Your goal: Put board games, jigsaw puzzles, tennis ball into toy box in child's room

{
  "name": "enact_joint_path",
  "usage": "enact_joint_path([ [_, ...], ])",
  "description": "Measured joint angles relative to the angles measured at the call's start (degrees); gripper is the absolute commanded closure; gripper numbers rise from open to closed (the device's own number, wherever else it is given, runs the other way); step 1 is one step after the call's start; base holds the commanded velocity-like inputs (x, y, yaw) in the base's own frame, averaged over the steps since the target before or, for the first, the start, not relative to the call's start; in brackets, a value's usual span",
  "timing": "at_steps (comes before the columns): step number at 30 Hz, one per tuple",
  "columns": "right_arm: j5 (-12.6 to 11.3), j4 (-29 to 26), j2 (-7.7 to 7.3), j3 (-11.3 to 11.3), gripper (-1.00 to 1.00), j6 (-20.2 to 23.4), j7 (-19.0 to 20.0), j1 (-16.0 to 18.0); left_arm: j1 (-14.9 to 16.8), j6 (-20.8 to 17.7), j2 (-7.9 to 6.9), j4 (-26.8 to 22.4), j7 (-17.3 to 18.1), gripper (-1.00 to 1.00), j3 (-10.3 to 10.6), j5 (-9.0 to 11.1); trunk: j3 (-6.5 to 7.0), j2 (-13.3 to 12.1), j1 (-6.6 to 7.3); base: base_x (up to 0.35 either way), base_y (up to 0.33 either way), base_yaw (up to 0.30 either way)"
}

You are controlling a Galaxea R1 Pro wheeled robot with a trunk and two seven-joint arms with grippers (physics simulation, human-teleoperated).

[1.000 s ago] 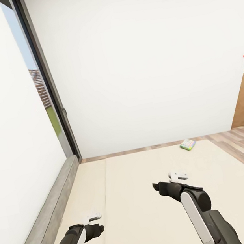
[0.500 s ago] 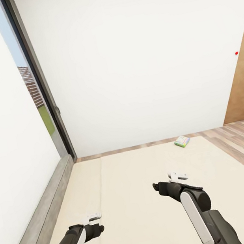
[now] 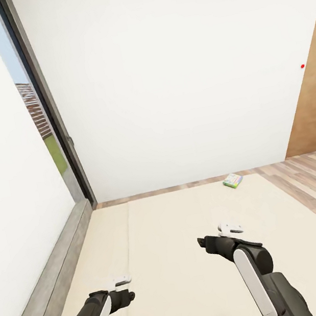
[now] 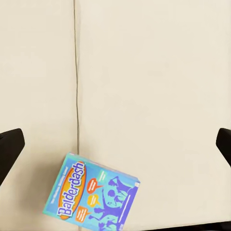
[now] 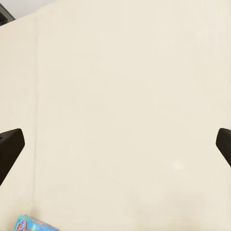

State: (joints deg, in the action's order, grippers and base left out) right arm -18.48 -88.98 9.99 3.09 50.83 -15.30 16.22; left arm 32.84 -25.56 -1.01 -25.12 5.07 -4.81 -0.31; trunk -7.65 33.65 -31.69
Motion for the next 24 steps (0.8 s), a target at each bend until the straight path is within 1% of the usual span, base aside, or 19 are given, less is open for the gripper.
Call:
enact_joint_path([
  [5, 0.0, 0.0, 0.00, 0.0, -1.00, 0.0, 0.0, 0.0, 0.0, 0.0, 0.04, -0.1, 0.0, -1.00, 0.0, 0.0, -0.03, 0.0, 0.00, 0.000, 0.000, 0.055],
  [13, 0.0, 0.0, 0.00, 0.0, -1.00, 0.0, 0.1, 0.0, 0.0, 0.0, 0.03, -0.1, 0.0, -1.00, 0.1, 0.0, -0.03, 0.0, 0.00, 0.000, 0.000, 0.205],
  [24, 0.0, 0.0, 0.00, 0.0, -1.00, 0.0, 0.1, 0.0, 0.0, 0.0, 0.09, -0.1, 0.0, -1.00, 0.1, 0.0, -0.03, 0.0, 0.00, 0.000, 0.000, 0.033],
])
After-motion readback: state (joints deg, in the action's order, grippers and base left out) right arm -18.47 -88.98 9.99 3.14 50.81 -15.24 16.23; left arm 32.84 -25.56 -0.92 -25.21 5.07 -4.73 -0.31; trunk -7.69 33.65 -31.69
